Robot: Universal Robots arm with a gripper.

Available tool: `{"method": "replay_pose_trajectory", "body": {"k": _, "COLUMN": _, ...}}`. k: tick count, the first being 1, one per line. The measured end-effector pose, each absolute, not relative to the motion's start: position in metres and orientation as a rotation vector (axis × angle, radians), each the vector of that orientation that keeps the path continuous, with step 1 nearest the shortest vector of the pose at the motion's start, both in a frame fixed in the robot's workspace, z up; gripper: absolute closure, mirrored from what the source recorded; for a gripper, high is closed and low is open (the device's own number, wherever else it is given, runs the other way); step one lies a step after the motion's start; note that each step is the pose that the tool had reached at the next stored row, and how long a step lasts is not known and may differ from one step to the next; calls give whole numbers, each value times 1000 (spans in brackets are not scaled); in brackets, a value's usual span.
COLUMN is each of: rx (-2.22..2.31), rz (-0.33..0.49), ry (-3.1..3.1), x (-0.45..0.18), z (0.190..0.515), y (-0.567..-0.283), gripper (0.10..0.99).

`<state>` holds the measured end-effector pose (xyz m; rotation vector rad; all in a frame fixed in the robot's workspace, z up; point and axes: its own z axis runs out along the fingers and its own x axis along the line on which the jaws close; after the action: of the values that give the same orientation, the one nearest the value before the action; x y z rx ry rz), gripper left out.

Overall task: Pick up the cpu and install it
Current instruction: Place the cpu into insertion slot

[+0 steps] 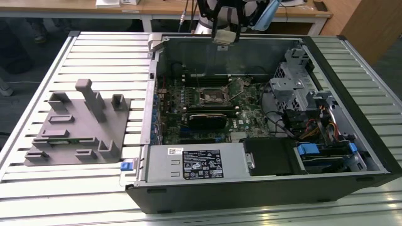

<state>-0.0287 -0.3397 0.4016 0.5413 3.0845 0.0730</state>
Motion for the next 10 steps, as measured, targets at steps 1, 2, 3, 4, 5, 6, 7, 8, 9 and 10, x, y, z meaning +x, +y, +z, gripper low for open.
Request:
{"method": "replay_pose_trajectory", "body": {"k": 1, "rx": 569, "rz": 73, "ry": 3079, "x": -29, "z": 402, "y": -340, "gripper": 545}}
{"method": "replay_pose_trajectory", "body": {"k": 2, "rx": 595, "rz": 73, "ry": 3074, "x": -29, "z": 402, "y": -340, "gripper": 545}}
{"method": "replay_pose_trajectory", "body": {"k": 3, "rx": 621, "rz": 73, "ry": 3068, "x": -29, "z": 402, "y": -340, "gripper": 545}}
{"method": "replay_pose_trajectory", "body": {"k": 4, "rx": 646, "rz": 72, "ry": 3063, "x": -29, "z": 401, "y": -340, "gripper": 545}}
{"method": "replay_pose_trajectory", "body": {"k": 5, "rx": 672, "rz": 72, "ry": 3057, "x": -29, "z": 401, "y": -340, "gripper": 545}}
{"method": "replay_pose_trajectory", "body": {"k": 6, "rx": 699, "rz": 72, "ry": 3050, "x": -29, "z": 401, "y": -340, "gripper": 545}}
{"method": "replay_pose_trajectory", "body": {"k": 7, "rx": 725, "rz": 72, "ry": 3044, "x": -29, "z": 401, "y": -340, "gripper": 545}}
{"method": "replay_pose_trajectory", "body": {"k": 8, "rx": 751, "rz": 72, "ry": 3037, "x": -29, "z": 401, "y": -340, "gripper": 545}}
{"method": "replay_pose_trajectory", "body": {"k": 9, "rx": 778, "rz": 72, "ry": 3030, "x": -29, "z": 401, "y": -340, "gripper": 545}}
{"method": "replay_pose_trajectory", "body": {"k": 10, "rx": 804, "rz": 71, "ry": 3023, "x": -29, "z": 401, "y": -340, "gripper": 545}}
